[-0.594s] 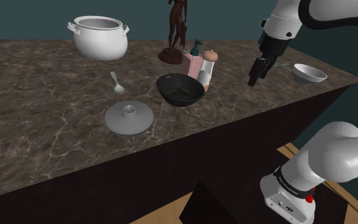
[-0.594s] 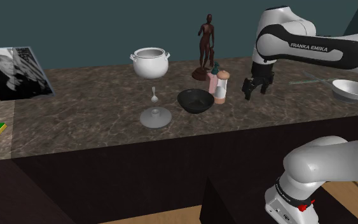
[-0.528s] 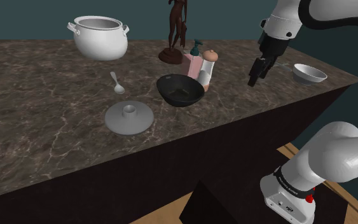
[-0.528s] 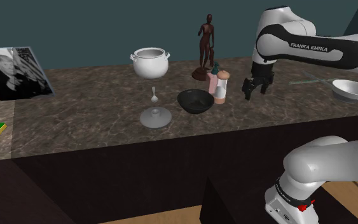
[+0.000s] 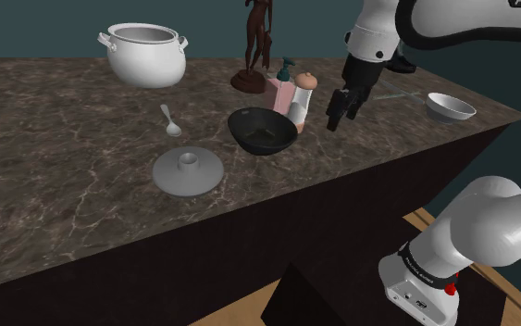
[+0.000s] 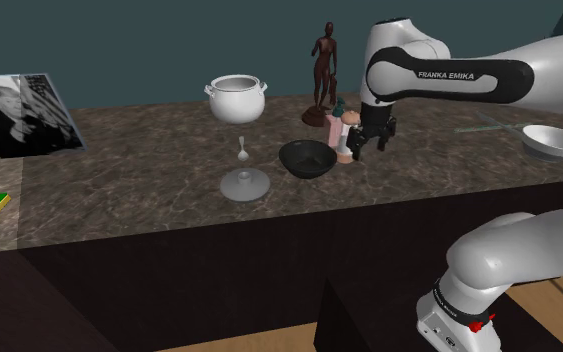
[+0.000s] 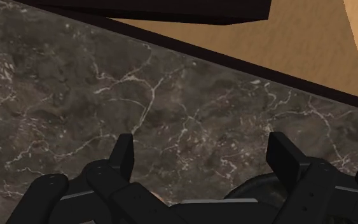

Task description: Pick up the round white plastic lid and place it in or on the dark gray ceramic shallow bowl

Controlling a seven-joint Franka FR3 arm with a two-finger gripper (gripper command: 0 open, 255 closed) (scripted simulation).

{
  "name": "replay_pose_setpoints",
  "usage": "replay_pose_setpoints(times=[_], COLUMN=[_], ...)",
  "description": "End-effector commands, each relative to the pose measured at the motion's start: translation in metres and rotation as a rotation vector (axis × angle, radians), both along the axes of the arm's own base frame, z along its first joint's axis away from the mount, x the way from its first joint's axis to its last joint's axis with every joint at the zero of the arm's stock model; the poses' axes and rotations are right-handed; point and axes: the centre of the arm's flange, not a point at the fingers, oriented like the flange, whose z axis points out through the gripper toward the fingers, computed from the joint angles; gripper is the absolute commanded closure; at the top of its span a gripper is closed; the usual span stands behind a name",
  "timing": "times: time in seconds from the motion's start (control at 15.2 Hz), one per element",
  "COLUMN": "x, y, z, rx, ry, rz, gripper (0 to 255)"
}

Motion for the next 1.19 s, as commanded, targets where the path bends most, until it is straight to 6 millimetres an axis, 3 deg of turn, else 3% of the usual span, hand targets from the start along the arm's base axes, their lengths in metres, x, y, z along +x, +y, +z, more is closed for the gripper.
replay_pose_setpoints(times=[0.0,1.12], x=[0.011,0.108], y=[0.024,0.218], z=[-0.003,-0.031], rx=[0.005,0.034], ry=[-0.003,-0.023], rz=[-0.003,-0.023], gripper=[0,0])
